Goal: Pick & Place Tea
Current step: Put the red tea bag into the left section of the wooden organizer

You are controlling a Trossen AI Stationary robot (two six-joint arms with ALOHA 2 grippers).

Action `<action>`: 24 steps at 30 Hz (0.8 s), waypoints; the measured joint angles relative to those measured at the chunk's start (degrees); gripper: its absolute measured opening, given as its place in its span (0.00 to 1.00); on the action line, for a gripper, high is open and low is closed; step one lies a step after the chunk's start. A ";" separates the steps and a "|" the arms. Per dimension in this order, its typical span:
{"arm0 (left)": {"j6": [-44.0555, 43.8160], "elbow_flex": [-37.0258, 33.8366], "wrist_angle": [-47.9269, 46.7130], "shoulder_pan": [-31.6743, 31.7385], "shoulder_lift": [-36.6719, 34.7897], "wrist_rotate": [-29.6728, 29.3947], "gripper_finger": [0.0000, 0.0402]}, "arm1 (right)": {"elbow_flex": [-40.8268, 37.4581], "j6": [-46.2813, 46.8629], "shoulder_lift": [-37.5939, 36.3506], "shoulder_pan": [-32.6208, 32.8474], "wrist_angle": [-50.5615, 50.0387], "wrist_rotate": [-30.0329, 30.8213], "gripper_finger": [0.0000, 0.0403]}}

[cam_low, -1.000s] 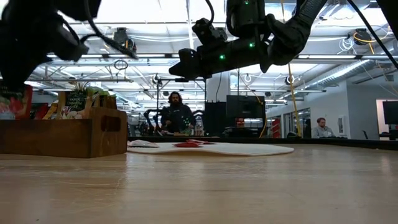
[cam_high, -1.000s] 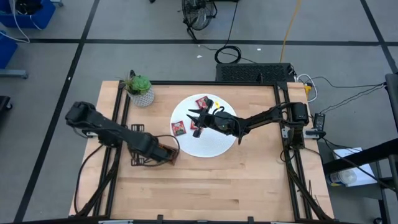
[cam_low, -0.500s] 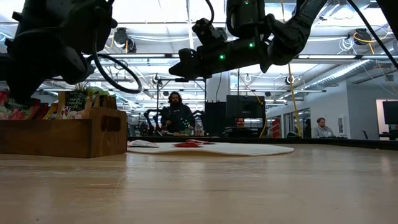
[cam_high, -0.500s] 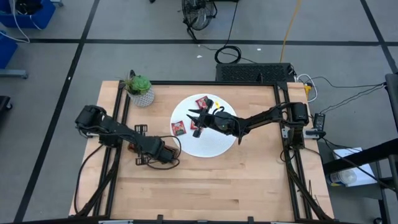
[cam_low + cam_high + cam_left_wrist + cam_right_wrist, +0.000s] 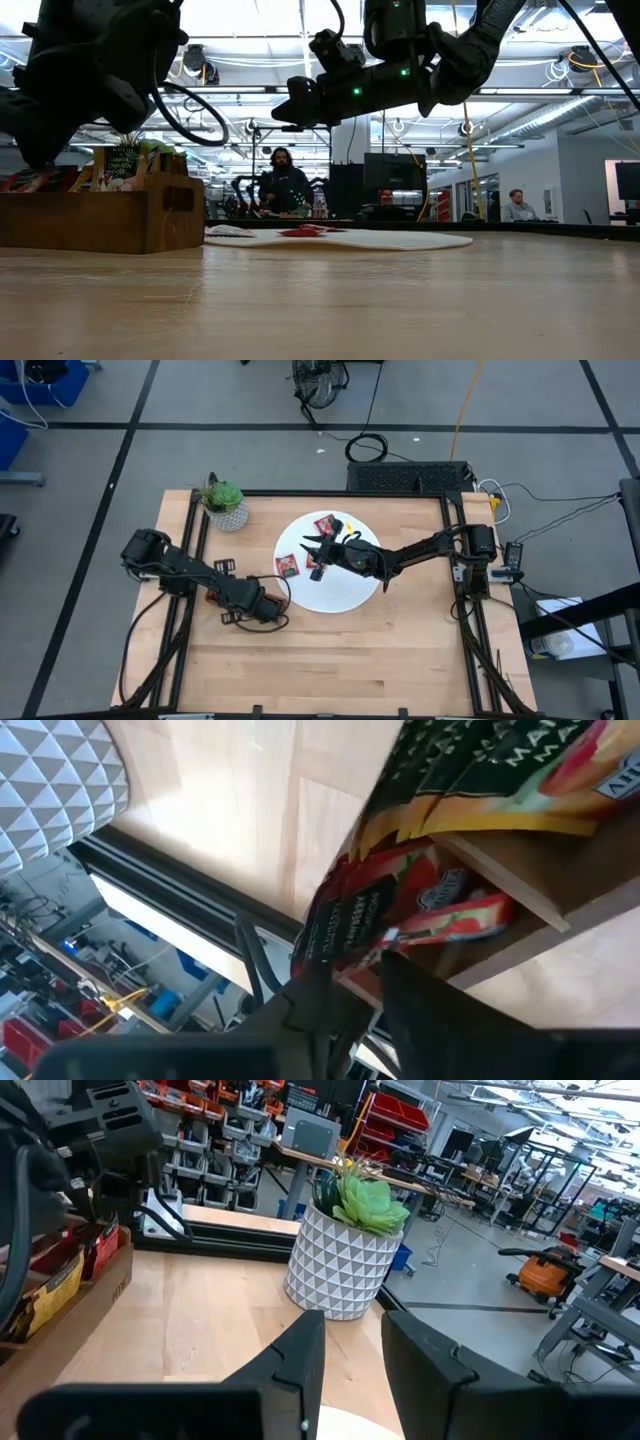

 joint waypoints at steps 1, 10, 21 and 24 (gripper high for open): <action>0.56 0.00 0.00 0.00 0.00 0.49 0.25 | 0.00 0.00 0.00 0.00 -0.01 0.00 0.22; 2.17 1.30 -0.09 -1.24 -2.10 3.40 0.34 | 0.00 -0.93 0.00 0.00 -0.02 0.02 0.22; -3.01 1.40 0.06 -6.25 -14.10 8.63 0.09 | 0.02 -1.51 -1.02 0.00 -4.95 0.04 0.22; -6.28 0.42 0.11 -7.37 -15.02 9.84 0.02 | 0.02 -1.42 -2.75 0.04 -8.14 0.02 0.22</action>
